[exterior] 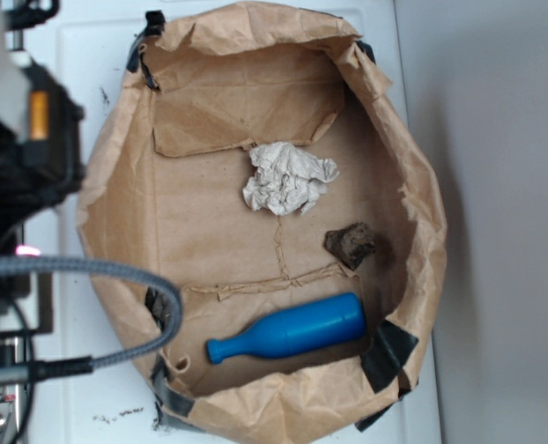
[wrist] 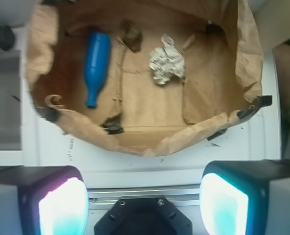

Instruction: Grab the white paper.

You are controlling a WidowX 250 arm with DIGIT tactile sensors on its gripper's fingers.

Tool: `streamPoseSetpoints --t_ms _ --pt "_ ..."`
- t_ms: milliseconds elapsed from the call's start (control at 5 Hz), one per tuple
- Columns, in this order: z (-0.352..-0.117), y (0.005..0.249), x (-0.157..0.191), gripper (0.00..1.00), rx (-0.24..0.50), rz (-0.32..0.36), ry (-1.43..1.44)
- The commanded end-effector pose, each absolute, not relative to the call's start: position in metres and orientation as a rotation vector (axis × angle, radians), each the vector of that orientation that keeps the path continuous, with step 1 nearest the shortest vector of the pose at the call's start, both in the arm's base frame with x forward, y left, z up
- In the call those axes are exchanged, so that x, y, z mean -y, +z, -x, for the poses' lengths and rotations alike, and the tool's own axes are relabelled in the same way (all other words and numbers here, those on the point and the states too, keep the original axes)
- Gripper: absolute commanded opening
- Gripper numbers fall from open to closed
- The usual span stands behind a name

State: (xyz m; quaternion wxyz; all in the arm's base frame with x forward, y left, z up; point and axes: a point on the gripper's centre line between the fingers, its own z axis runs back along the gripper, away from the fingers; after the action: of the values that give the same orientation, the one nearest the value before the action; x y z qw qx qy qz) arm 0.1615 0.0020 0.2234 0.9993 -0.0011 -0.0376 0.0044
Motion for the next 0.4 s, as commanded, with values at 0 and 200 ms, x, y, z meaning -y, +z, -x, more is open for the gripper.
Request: streamPoseSetpoints --t_ms 0,200 --pt "-0.166 0.232 -0.004 1.00 0.107 0.001 0.018" --pt "-0.202 0.217 -0.022 1.00 0.099 0.084 -0.228"
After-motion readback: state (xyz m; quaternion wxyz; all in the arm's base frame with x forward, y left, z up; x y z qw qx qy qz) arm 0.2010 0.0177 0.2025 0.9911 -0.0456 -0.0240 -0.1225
